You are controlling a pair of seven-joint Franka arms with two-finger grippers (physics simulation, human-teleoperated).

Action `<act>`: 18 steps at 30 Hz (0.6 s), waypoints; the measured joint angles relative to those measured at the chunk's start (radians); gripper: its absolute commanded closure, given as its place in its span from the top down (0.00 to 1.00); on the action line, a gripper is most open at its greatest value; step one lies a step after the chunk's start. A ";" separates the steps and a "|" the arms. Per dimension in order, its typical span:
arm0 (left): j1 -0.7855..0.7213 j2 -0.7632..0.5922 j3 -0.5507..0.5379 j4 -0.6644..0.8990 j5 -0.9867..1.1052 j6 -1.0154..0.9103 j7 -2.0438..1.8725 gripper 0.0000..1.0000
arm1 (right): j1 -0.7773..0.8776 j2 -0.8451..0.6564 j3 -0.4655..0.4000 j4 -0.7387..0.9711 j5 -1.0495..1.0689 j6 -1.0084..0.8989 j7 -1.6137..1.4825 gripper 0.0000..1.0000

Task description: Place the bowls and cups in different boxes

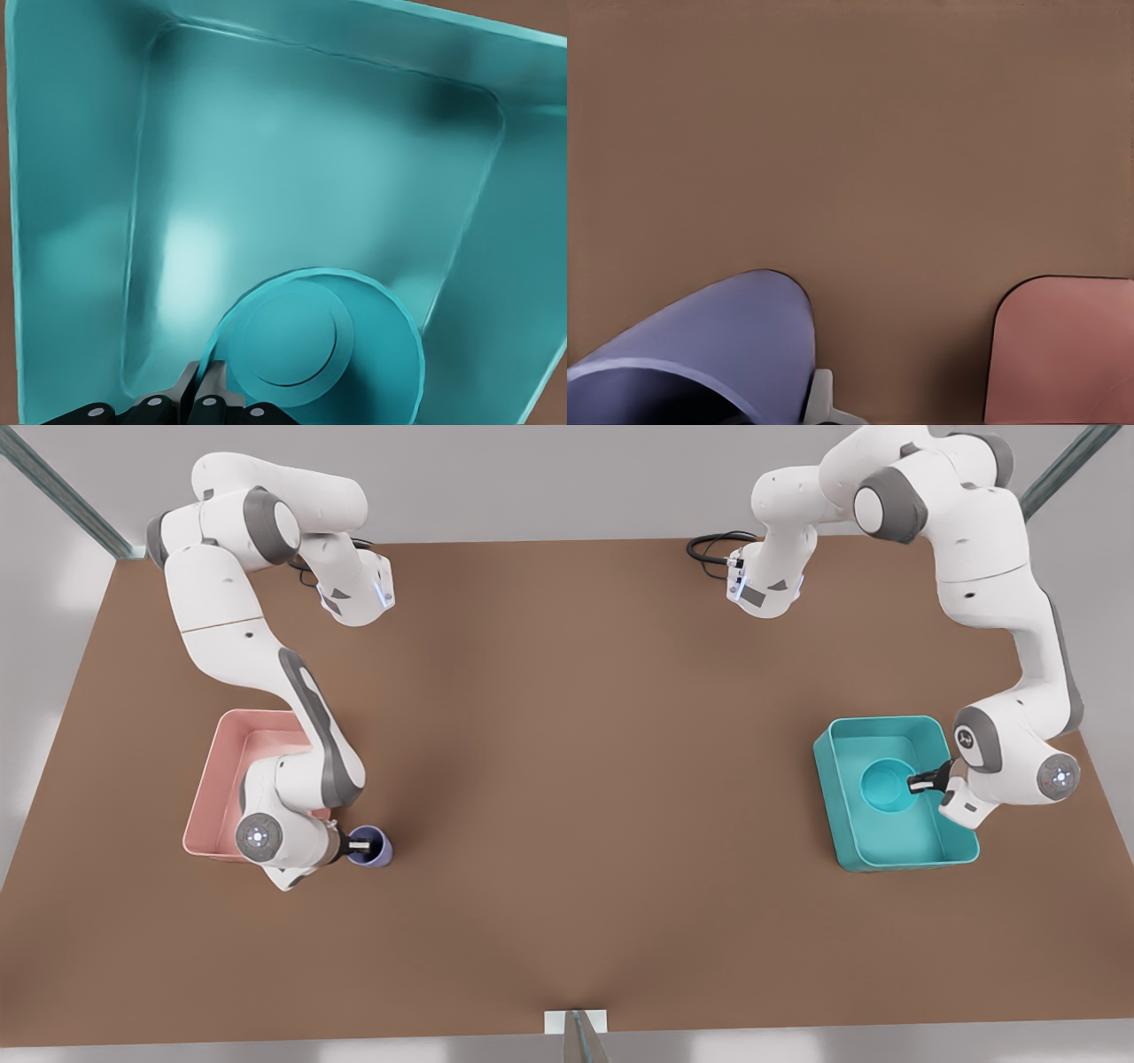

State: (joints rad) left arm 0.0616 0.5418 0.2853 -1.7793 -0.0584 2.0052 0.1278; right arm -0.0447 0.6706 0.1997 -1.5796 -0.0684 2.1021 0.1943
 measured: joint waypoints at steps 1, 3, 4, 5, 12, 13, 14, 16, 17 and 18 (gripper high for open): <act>0.001 0.007 0.000 -0.006 0.000 0.024 0.000 0.21 | -0.002 -0.037 0.002 -0.001 0.000 -0.008 -0.001 0.21; 0.001 0.015 0.000 -0.011 -0.002 0.060 0.002 1.00 | -0.007 -0.122 0.003 -0.001 0.001 -0.038 -0.008 0.21; 0.001 0.013 -0.001 -0.009 -0.008 0.070 0.006 1.00 | -0.020 -0.164 0.004 -0.001 0.001 -0.056 -0.015 0.21; 0.001 0.005 -0.002 -0.006 -0.023 0.074 0.016 1.00 | -0.040 -0.199 0.004 -0.001 0.002 -0.078 -0.025 0.21; -0.038 -0.204 -0.293 0.372 0.094 -0.279 0.006 1.00 | -0.259 -0.250 -0.001 -0.021 0.006 -0.195 -0.155 0.21; -0.048 -0.264 -0.321 0.392 0.111 -0.336 -0.005 1.00 | -0.271 -0.250 -0.002 -0.035 0.006 -0.198 -0.175 0.21; -0.054 -0.307 -0.335 0.402 0.118 -0.385 -0.016 1.00 | -0.277 -0.253 -0.002 -0.053 0.006 -0.198 -0.193 0.21; -0.066 -0.319 -0.348 0.414 0.126 -0.470 -0.037 1.00 | -0.289 -0.283 -0.002 -0.130 0.006 -0.175 -0.227 0.21; -0.070 -0.316 -0.350 0.415 0.125 -0.503 -0.047 1.00 | -0.301 -0.303 -0.001 -0.184 0.006 -0.151 -0.243 0.21; -0.070 -0.315 -0.352 0.416 0.120 -0.531 -0.055 1.00 | -0.312 -0.315 -0.001 -0.228 0.007 -0.124 -0.259 0.21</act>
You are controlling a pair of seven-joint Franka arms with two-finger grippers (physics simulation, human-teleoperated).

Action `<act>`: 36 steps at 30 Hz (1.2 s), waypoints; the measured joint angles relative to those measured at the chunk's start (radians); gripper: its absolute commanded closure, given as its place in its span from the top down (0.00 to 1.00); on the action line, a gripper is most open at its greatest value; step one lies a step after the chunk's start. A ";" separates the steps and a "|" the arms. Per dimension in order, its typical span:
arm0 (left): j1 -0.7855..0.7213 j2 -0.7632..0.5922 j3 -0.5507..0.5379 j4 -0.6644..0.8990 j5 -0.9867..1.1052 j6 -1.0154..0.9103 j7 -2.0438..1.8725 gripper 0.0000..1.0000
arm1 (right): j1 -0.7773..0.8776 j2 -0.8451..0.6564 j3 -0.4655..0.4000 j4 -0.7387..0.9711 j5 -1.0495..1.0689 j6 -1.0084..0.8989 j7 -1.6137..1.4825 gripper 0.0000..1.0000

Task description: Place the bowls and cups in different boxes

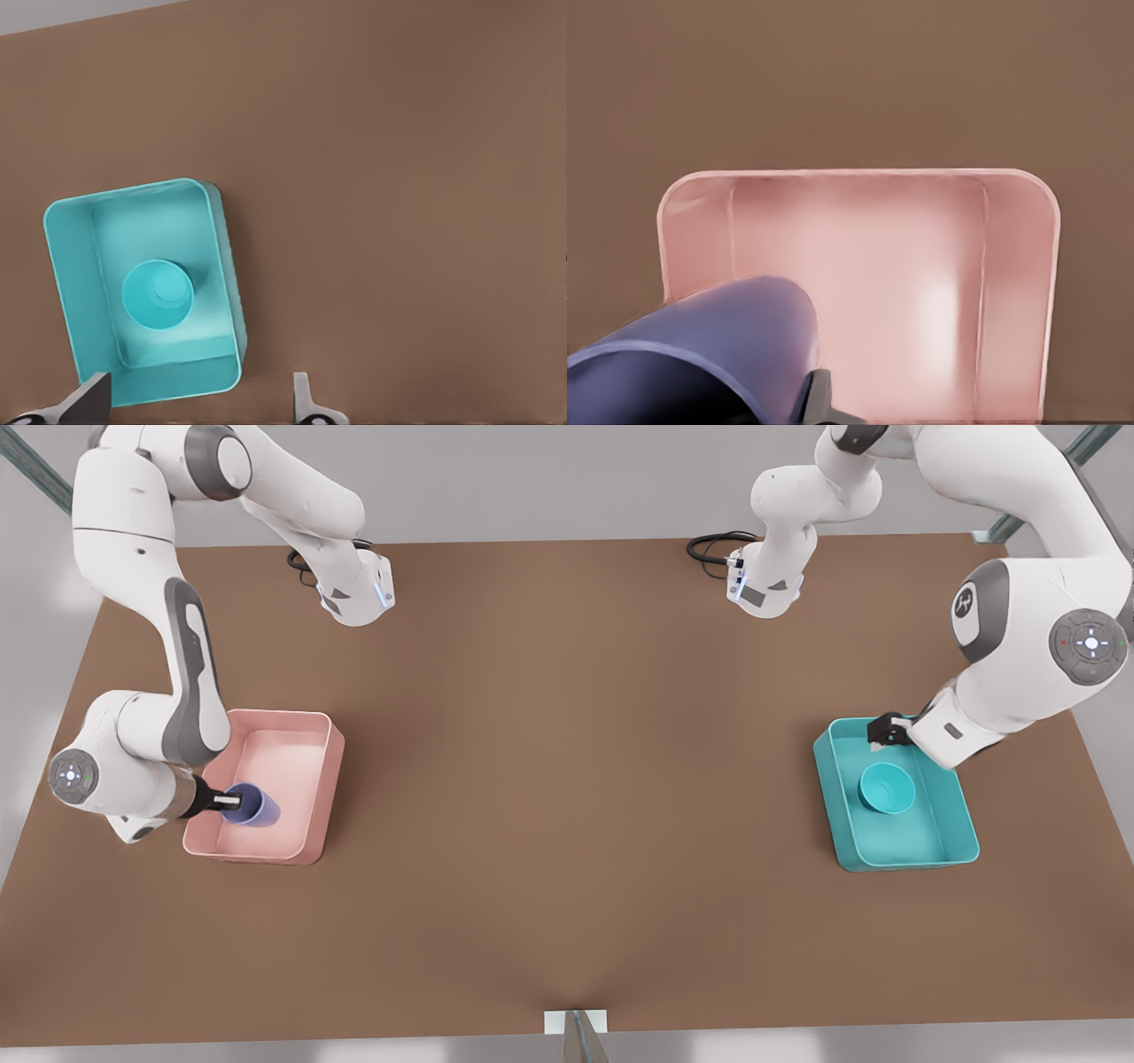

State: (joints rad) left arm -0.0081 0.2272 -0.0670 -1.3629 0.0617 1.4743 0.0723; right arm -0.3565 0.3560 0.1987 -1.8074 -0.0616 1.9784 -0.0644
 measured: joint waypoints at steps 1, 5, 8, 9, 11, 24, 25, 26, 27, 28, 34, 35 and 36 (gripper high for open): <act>0.002 -0.002 -0.002 0.001 -0.008 -0.024 -0.008 1.00 | -0.009 -0.002 0.000 -0.029 0.000 0.029 -0.015 0.21; 0.008 -0.018 -0.040 0.000 -0.029 -0.090 -0.039 1.00 | -0.029 0.015 0.000 -0.131 0.001 0.171 -0.069 0.21; 0.009 -0.024 -0.050 0.000 -0.033 -0.117 -0.057 1.00 | -0.031 0.050 0.000 -0.144 0.005 0.254 -0.103 0.21; 0.011 -0.025 -0.050 0.000 -0.033 -0.124 -0.063 1.00 | -0.032 0.059 -0.001 -0.145 0.007 0.274 -0.113 0.21; 0.013 -0.025 -0.051 0.000 -0.034 -0.136 -0.073 1.00 | -0.032 0.068 0.000 -0.146 0.014 0.306 -0.132 0.37; 0.013 -0.028 -0.057 0.000 -0.037 -0.187 -0.118 1.00 | -0.029 0.073 0.005 -0.136 0.004 0.363 -0.131 1.00; 0.013 -0.028 -0.057 0.000 -0.037 -0.188 -0.120 1.00 | -0.029 0.056 0.006 -0.133 0.008 0.356 -0.138 1.00; 0.013 -0.028 -0.057 0.000 -0.037 -0.189 -0.122 1.00 | -0.029 0.037 0.009 -0.128 0.012 0.344 -0.145 1.00; 0.013 -0.028 -0.058 0.000 -0.037 -0.189 -0.124 1.00 | -0.027 0.011 0.011 -0.114 0.015 0.321 -0.152 1.00; 0.013 -0.028 -0.058 0.000 -0.038 -0.190 -0.126 1.00 | -0.023 -0.023 0.013 -0.088 0.024 0.285 -0.158 1.00; 0.013 -0.026 -0.058 0.000 -0.038 -0.191 -0.136 1.00 | 0.047 -0.226 0.015 0.150 0.040 -0.104 -0.149 1.00; 0.013 -0.025 -0.058 0.000 -0.038 -0.191 -0.137 1.00 | 0.056 -0.256 0.014 0.169 0.041 -0.164 -0.142 1.00; 0.012 -0.025 -0.058 0.000 -0.038 -0.191 -0.138 1.00 | 0.062 -0.274 0.015 0.194 0.042 -0.222 -0.136 1.00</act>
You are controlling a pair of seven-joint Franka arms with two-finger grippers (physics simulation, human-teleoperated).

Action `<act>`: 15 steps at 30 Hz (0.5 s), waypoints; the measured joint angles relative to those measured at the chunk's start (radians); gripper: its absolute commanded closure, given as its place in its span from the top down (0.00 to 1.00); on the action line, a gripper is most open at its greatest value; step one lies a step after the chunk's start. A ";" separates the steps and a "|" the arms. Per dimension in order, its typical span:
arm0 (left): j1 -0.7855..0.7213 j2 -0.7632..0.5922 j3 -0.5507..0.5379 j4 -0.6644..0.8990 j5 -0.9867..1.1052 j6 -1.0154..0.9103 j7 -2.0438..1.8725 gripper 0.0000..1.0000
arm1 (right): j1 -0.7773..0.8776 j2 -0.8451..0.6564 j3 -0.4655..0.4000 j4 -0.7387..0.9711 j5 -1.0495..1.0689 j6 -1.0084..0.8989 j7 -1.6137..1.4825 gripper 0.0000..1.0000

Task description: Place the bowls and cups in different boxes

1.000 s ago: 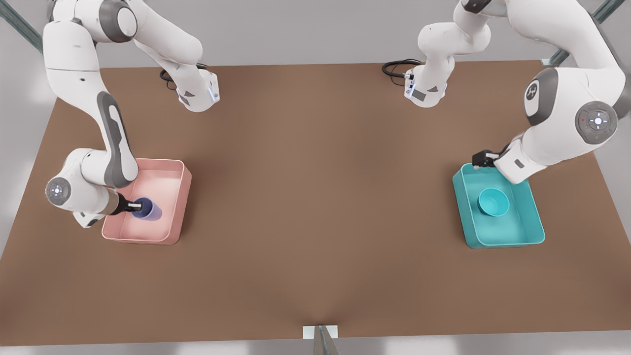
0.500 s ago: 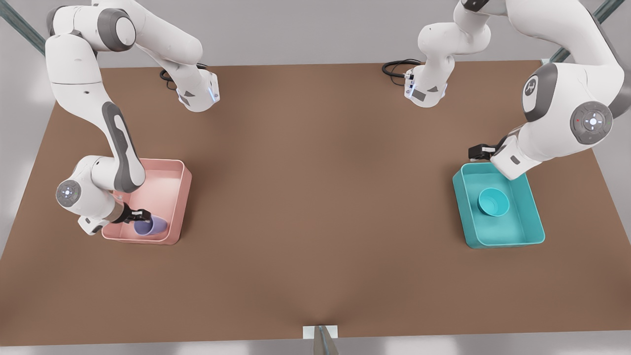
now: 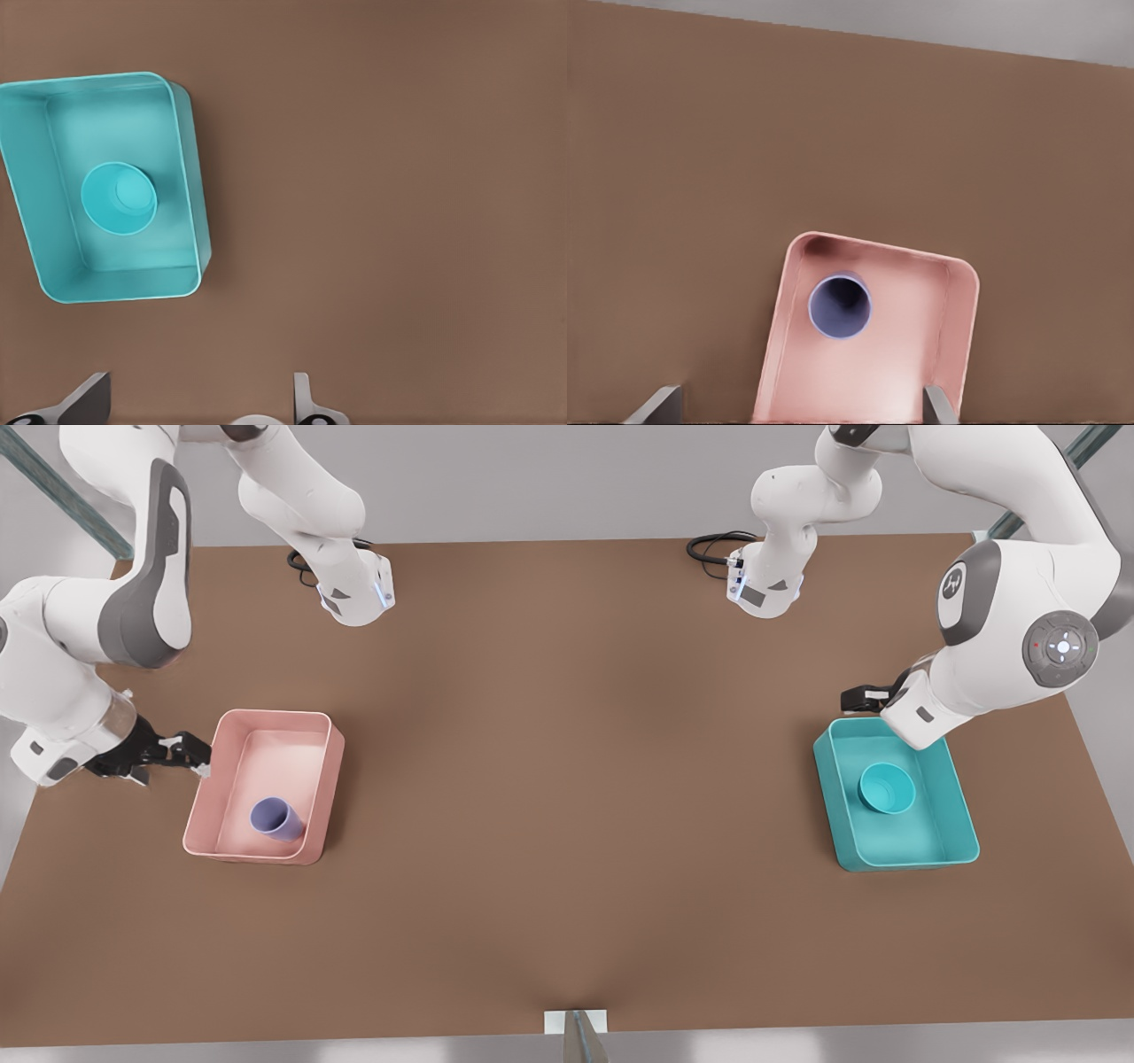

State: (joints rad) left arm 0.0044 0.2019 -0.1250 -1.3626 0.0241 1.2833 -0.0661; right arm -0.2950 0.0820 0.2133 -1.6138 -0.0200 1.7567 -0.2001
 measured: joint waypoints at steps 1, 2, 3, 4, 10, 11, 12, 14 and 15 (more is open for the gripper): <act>0.000 0.000 0.000 0.000 0.000 0.000 -0.001 1.00 | 0.004 -0.012 -0.001 0.014 0.001 -0.049 0.006 1.00; 0.000 0.000 0.000 0.000 0.000 0.000 -0.002 1.00 | 0.005 -0.021 -0.002 0.021 0.003 -0.090 0.012 1.00; 0.000 0.000 0.000 0.000 0.000 0.000 -0.003 1.00 | 0.005 -0.025 -0.002 0.025 0.003 -0.126 0.018 1.00; -0.001 0.000 0.000 0.000 -0.001 0.000 -0.004 1.00 | 0.003 -0.027 -0.001 0.027 0.003 -0.156 0.024 1.00; -0.001 -0.001 0.000 0.000 -0.002 -0.002 -0.010 1.00 | 0.005 -0.016 -0.032 0.064 -0.001 -0.265 0.050 1.00; -0.001 -0.001 0.000 0.000 -0.002 -0.002 -0.011 1.00 | 0.045 -0.014 -0.082 0.068 -0.001 -0.276 0.054 1.00; -0.001 -0.001 0.000 0.000 -0.002 -0.002 -0.012 1.00 | 0.117 -0.014 -0.163 0.076 -0.001 -0.285 0.057 1.00; -0.001 0.000 0.000 0.000 -0.002 -0.002 -0.013 1.00 | 0.179 -0.013 -0.235 0.086 0.001 -0.300 0.062 1.00; -0.001 0.000 0.000 -0.001 -0.002 -0.001 -0.013 1.00 | 0.189 -0.012 -0.247 0.087 0.002 -0.306 0.065 1.00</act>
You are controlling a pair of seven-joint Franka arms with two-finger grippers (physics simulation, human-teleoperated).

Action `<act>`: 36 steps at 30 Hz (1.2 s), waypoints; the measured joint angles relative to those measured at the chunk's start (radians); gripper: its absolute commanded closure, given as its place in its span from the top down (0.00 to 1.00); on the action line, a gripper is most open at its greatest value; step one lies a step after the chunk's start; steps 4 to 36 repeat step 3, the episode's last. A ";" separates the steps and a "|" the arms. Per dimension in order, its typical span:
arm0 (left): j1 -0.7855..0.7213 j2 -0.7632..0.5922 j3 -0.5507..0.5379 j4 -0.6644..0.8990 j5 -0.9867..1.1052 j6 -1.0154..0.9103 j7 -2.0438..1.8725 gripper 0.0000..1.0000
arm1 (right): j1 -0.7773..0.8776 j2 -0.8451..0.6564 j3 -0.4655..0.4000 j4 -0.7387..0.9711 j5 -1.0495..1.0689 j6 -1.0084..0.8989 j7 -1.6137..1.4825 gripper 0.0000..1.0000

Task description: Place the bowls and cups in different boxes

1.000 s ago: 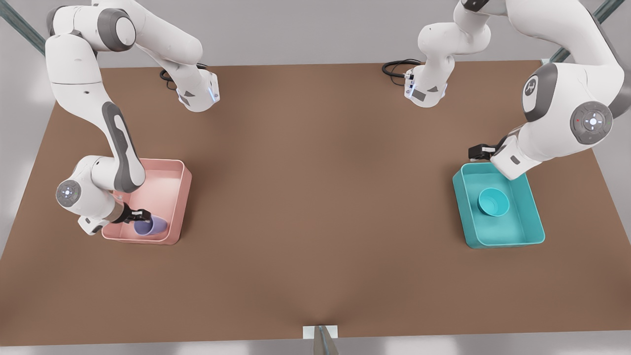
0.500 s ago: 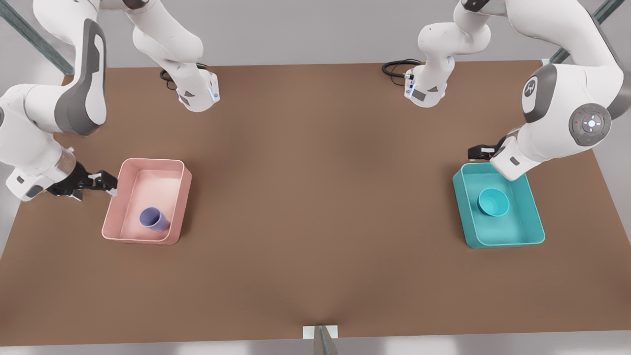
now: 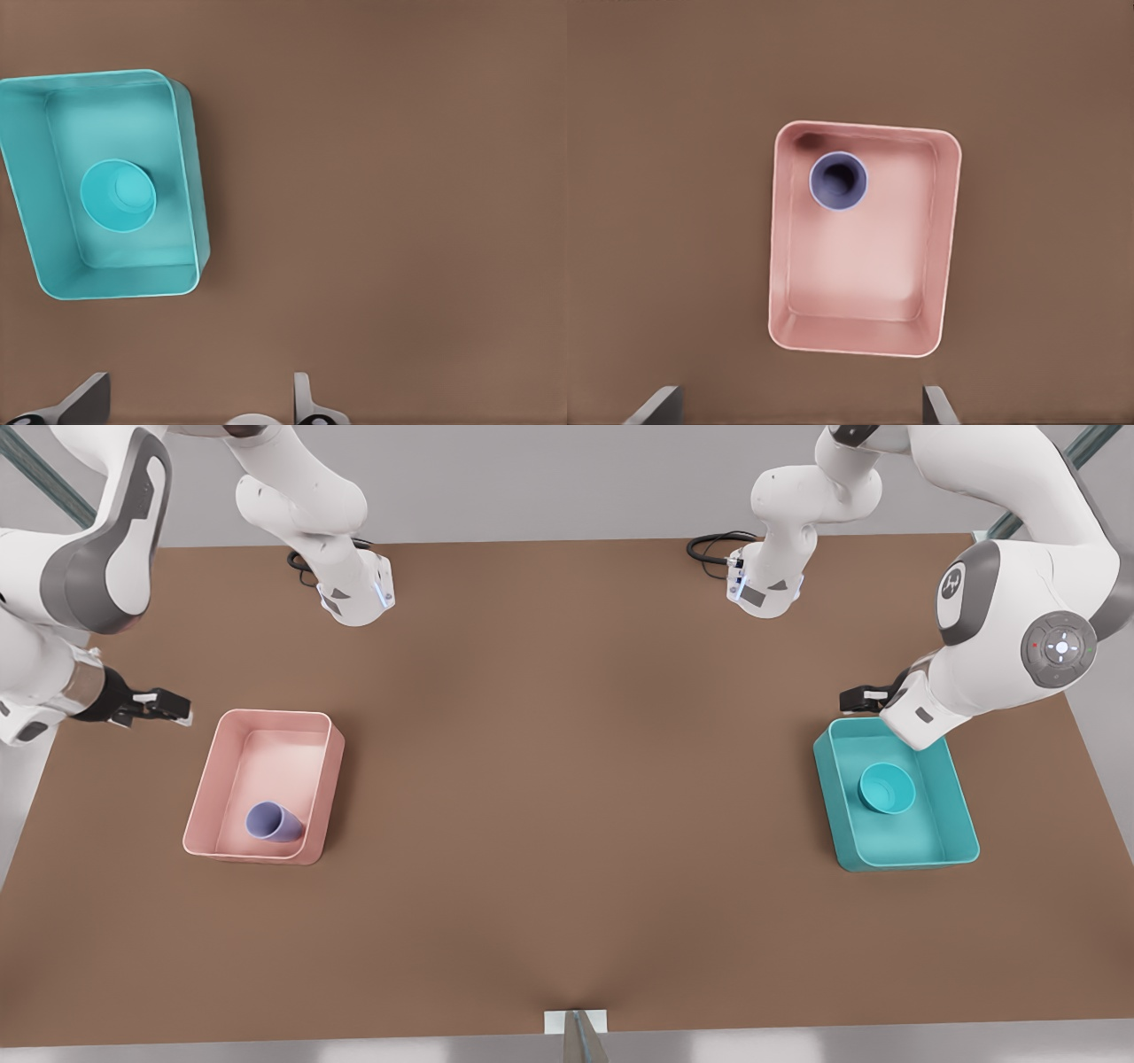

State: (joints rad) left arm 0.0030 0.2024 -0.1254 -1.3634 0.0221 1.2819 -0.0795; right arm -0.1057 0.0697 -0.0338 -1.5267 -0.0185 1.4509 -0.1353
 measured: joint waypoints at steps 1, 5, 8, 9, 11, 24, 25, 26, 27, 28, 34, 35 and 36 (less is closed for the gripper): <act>0.000 0.000 0.000 0.000 0.000 0.000 -0.001 1.00 | 0.006 0.000 -0.006 0.000 0.000 -0.006 0.002 1.00; 0.000 0.000 0.000 0.000 0.000 0.000 -0.002 1.00 | 0.014 0.003 -0.006 0.001 -0.001 -0.018 0.007 1.00; 0.000 0.000 0.000 0.000 0.000 0.000 -0.002 1.00 | 0.014 0.003 -0.006 0.001 -0.001 -0.018 0.007 1.00; 0.000 0.000 0.000 0.000 0.000 0.000 -0.002 1.00 | 0.014 0.003 -0.006 0.001 -0.001 -0.018 0.007 1.00; 0.000 0.000 0.000 0.000 0.000 0.000 -0.002 1.00 | 0.014 0.003 -0.006 0.001 -0.001 -0.018 0.007 1.00; 0.000 0.000 0.000 0.000 0.000 0.000 -0.002 1.00 | 0.014 0.003 -0.006 0.001 -0.001 -0.018 0.007 1.00; 0.000 0.000 0.000 0.000 0.000 0.000 -0.002 1.00 | 0.014 0.003 -0.006 0.001 -0.001 -0.018 0.007 1.00; 0.000 0.000 0.000 0.000 0.000 0.000 -0.002 1.00 | 0.014 0.003 -0.006 0.001 -0.001 -0.018 0.007 1.00; 0.000 0.000 0.000 0.000 0.000 0.000 -0.002 1.00 | 0.014 0.003 -0.006 0.001 -0.001 -0.018 0.007 1.00; 0.000 0.000 0.000 0.000 0.000 0.000 -0.002 1.00 | 0.014 0.003 -0.006 0.001 -0.001 -0.018 0.007 1.00; 0.000 0.000 0.000 0.000 0.000 0.000 -0.002 1.00 | 0.014 0.003 -0.006 0.001 -0.001 -0.018 0.007 1.00; 0.000 0.000 0.000 0.000 0.000 0.000 -0.002 1.00 | 0.014 0.003 -0.006 0.001 -0.001 -0.018 0.007 1.00; 0.000 0.000 0.000 0.000 0.000 0.000 -0.002 1.00 | 0.014 0.003 -0.006 0.001 -0.001 -0.018 0.007 1.00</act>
